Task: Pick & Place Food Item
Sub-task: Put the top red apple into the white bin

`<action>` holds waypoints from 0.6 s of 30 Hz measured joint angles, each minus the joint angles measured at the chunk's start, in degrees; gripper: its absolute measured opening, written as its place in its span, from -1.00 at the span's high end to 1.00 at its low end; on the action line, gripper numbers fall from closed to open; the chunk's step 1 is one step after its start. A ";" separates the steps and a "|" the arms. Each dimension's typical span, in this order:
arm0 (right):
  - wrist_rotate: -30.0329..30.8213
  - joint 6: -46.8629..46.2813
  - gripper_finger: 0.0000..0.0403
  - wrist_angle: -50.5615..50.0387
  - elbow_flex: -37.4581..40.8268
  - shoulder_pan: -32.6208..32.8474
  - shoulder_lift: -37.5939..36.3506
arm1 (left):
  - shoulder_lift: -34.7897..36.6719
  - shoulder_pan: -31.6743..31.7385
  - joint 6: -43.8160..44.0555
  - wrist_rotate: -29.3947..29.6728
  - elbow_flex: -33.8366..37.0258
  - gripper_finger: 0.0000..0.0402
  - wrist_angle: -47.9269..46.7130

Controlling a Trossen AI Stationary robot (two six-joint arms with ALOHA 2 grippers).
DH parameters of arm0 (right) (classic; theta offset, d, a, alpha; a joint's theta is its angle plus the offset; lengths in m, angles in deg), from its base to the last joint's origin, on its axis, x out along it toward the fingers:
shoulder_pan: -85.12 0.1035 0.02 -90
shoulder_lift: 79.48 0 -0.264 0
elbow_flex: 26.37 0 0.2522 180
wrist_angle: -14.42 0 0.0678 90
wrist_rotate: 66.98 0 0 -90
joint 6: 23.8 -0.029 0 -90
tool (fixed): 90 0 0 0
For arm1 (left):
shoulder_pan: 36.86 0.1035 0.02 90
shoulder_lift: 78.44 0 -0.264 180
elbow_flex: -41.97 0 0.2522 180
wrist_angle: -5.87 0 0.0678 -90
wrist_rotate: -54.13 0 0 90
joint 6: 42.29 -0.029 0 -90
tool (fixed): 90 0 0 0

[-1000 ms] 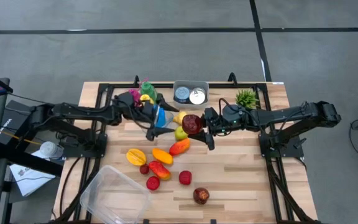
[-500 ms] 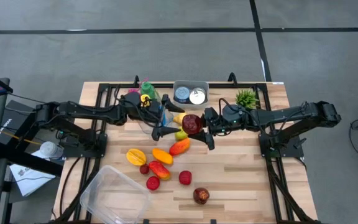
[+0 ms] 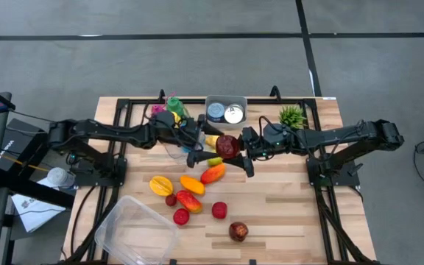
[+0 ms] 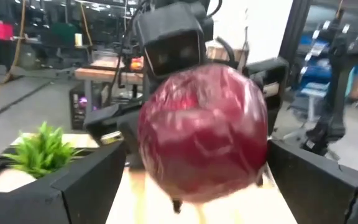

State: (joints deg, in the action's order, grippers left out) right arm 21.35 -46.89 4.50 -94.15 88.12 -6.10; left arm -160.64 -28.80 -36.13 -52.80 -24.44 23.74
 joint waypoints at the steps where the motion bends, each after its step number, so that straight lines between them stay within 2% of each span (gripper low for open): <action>1: 0.01 0.02 -0.19 0.05 0.00 0.00 0.00 | -0.44 0.02 0.30 -0.54 -0.63 -0.87 0.27; 10: -0.01 0.59 -0.19 -0.07 0.00 0.00 -0.02 | -5.03 -0.36 2.32 -2.81 -4.86 -0.85 0.42; 18: -0.02 0.59 -0.19 0.26 -0.04 0.02 -0.08 | -5.28 -0.33 4.61 -3.00 -5.21 -0.79 1.59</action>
State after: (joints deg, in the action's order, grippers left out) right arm 21.33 -46.30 4.76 -94.20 88.14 -6.18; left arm -165.92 -29.13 -31.52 -55.80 -29.66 25.32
